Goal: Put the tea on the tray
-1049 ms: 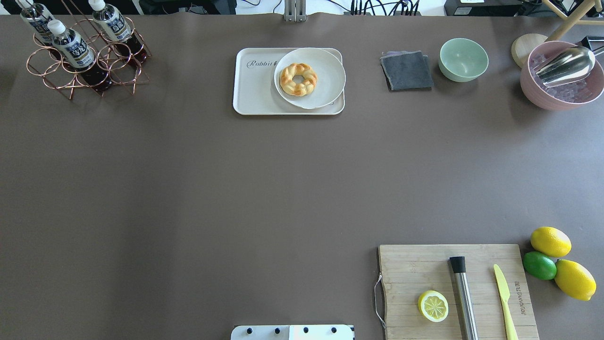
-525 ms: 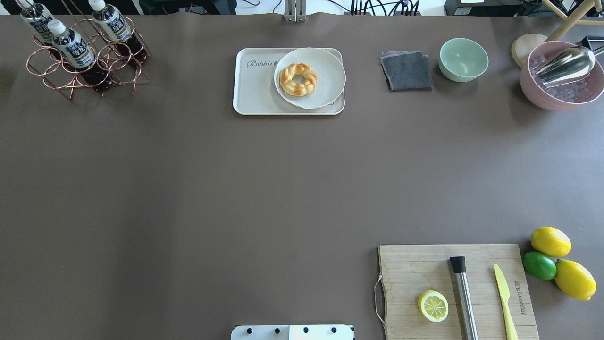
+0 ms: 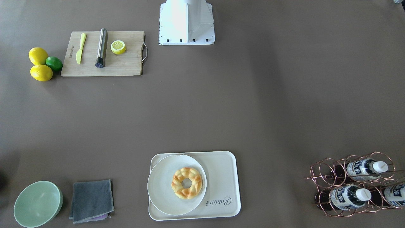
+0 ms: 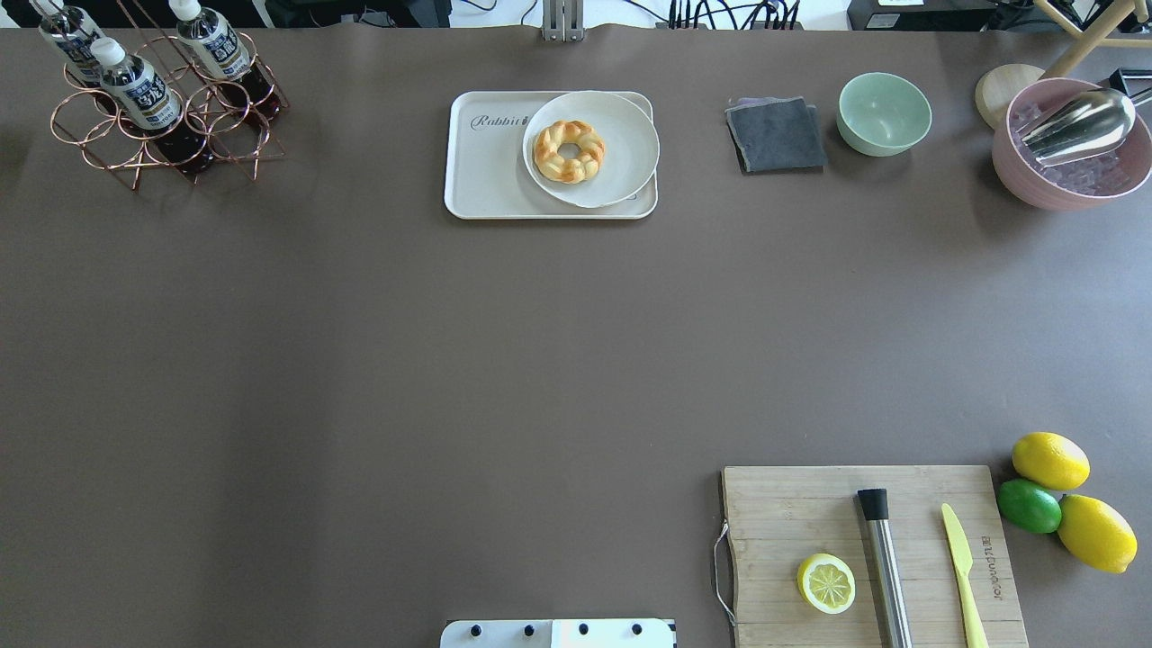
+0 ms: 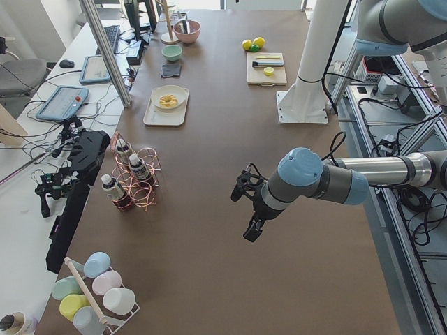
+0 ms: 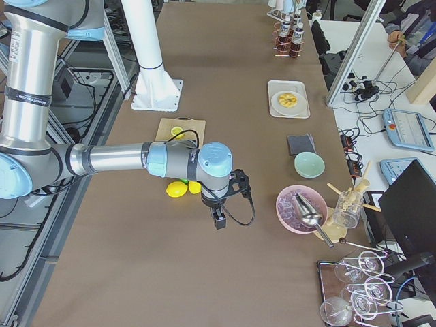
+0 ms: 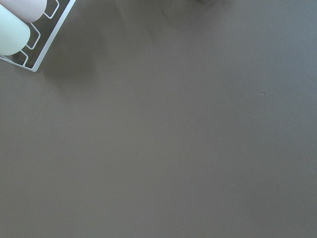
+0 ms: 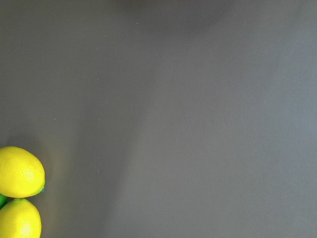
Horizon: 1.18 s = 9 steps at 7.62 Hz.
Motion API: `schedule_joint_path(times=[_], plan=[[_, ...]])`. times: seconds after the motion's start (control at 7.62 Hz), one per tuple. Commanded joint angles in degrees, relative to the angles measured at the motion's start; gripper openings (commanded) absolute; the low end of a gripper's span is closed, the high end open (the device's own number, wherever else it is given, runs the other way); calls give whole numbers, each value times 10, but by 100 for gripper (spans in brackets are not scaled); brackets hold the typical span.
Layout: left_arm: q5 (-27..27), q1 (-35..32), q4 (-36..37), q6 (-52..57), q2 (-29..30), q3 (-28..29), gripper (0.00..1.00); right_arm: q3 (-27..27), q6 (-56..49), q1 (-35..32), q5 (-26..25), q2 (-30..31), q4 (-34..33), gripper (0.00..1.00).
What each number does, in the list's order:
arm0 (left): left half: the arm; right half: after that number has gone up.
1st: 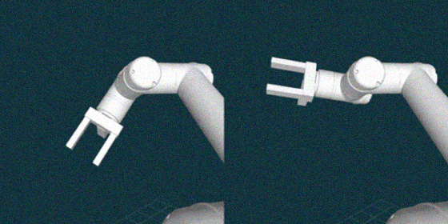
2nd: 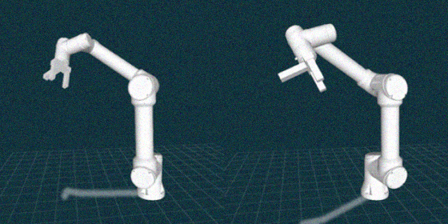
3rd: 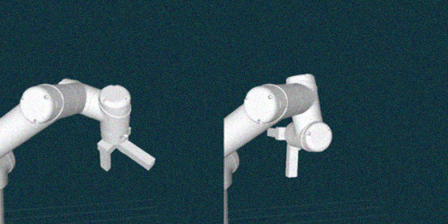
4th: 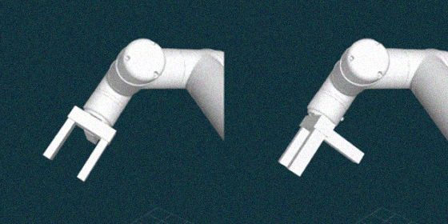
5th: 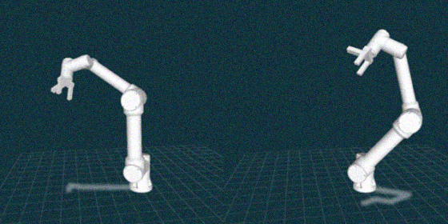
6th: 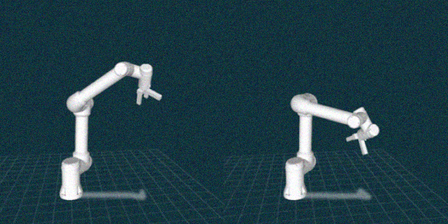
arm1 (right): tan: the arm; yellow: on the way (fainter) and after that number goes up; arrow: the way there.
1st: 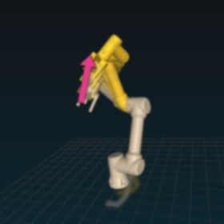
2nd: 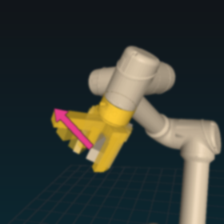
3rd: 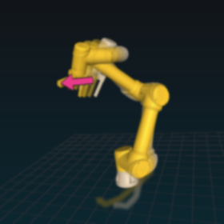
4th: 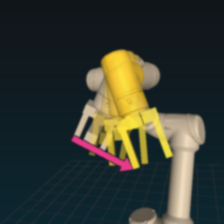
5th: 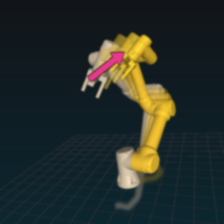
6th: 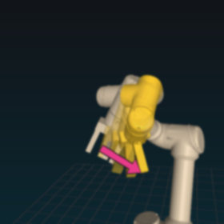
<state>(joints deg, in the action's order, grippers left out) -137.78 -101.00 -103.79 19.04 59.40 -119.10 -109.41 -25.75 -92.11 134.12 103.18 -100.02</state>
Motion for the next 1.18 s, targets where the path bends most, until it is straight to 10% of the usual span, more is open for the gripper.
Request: schedule_joint_path(times=[0.0, 0.52, 1.05], plan=[[-14, 1, -4, -73, 79, 18, 97, 0, 0, 0, 1, 1, 0, 100], [-6, 76, -66, -316, 233, 45, 97, 10, 1, 1, 9, 5, -1, 100], [130, 144, -113, -440, 339, 105, 97, 17, -2, 1, 4, 9, 1, 100]])
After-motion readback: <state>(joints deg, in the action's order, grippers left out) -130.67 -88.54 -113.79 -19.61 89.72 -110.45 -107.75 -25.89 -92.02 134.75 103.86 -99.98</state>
